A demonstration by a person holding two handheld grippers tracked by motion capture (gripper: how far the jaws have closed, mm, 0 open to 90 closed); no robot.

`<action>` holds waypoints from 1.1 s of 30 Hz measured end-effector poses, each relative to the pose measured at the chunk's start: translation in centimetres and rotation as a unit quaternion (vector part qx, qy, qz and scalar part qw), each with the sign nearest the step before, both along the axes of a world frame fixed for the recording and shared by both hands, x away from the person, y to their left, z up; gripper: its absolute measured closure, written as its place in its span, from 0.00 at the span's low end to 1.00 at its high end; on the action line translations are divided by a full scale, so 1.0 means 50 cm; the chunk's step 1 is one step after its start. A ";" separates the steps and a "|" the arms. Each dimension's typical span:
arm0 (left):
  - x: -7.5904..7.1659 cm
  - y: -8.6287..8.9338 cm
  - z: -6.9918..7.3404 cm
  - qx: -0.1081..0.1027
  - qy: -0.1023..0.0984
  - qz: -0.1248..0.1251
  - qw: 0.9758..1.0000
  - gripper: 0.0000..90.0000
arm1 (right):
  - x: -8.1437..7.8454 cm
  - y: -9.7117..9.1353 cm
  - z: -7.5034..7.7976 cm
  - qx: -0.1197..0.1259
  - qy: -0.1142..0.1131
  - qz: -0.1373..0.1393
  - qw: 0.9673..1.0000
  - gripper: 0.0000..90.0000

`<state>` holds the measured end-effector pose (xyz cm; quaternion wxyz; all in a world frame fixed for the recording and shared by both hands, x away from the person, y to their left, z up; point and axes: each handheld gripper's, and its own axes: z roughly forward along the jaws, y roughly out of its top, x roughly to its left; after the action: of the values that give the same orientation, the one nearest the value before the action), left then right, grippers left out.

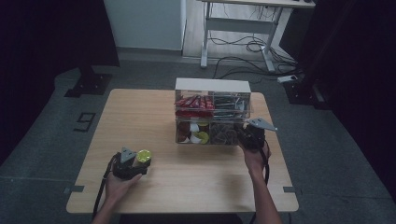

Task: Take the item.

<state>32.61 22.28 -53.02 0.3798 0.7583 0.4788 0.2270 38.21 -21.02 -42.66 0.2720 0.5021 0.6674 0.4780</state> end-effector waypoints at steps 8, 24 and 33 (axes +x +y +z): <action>-0.007 0.006 0.017 -0.011 -0.014 0.000 1.000 0.32 | -0.001 0.000 0.000 0.000 -0.001 0.000 1.000 0.99; -0.025 -0.013 0.045 -0.022 -0.027 -0.017 0.999 0.33 | -0.015 -0.002 -0.015 0.004 0.004 0.004 1.000 0.99; -0.027 -0.014 0.043 -0.024 -0.023 -0.020 0.999 0.33 | -0.022 -0.005 -0.027 0.008 0.007 0.004 1.000 0.99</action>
<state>31.27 21.58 -50.87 0.4130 0.7532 0.4598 0.2251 37.12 -21.27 -43.99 0.2615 0.5052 0.6671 0.4810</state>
